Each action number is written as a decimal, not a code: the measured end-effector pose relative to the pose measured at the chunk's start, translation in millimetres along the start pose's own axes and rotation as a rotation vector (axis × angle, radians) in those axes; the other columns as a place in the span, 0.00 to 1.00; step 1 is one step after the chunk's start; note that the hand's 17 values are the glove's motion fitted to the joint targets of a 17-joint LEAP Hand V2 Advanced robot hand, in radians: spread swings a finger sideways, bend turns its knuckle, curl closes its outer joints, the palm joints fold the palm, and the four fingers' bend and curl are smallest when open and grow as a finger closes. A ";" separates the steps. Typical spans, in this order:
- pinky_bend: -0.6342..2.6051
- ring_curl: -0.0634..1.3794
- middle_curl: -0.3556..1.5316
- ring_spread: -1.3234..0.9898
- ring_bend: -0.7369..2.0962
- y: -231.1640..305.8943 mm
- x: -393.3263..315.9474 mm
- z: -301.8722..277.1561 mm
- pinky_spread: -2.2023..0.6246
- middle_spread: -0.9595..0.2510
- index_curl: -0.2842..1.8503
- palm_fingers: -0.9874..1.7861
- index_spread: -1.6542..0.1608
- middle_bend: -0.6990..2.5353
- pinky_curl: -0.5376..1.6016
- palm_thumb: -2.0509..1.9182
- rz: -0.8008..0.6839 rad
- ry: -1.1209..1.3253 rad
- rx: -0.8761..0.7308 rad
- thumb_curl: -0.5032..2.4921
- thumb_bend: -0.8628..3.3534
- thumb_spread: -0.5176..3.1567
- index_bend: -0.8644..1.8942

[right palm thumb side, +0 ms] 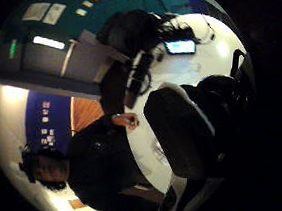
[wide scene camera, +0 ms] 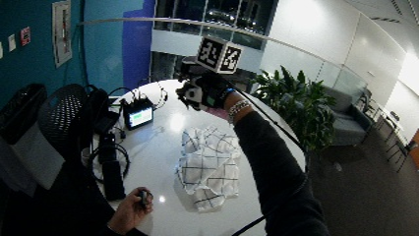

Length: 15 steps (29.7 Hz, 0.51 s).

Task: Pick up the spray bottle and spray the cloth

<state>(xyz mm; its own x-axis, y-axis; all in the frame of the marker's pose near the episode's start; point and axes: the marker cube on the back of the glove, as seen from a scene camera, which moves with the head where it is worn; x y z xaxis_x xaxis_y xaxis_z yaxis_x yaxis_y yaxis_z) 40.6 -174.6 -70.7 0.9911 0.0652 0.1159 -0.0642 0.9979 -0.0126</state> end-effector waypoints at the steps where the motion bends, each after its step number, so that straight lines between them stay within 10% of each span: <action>1: 0.33 0.35 0.48 0.50 0.51 -2.5 -6.5 -3.1 0.67 0.63 0.40 0.87 0.78 0.45 0.43 0.63 -0.031 -0.057 0.045 0.22 0.20 0.51 0.45; 10: 0.33 0.35 0.47 0.51 0.51 -33.9 -27.9 12.5 0.67 0.64 0.40 0.87 0.78 0.45 0.43 0.63 -0.310 -0.558 0.717 0.22 0.20 0.51 0.45; 15: 0.33 0.35 0.47 0.51 0.51 -50.1 -21.5 60.3 0.67 0.64 0.40 0.87 0.78 0.45 0.44 0.63 -0.196 -0.760 0.974 0.22 0.20 0.51 0.44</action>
<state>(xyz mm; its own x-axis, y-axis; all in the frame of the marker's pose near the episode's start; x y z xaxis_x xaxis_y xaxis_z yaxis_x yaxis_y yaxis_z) 15.5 -225.8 -12.7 0.6966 -0.4218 0.5804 -0.3043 0.5589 0.7714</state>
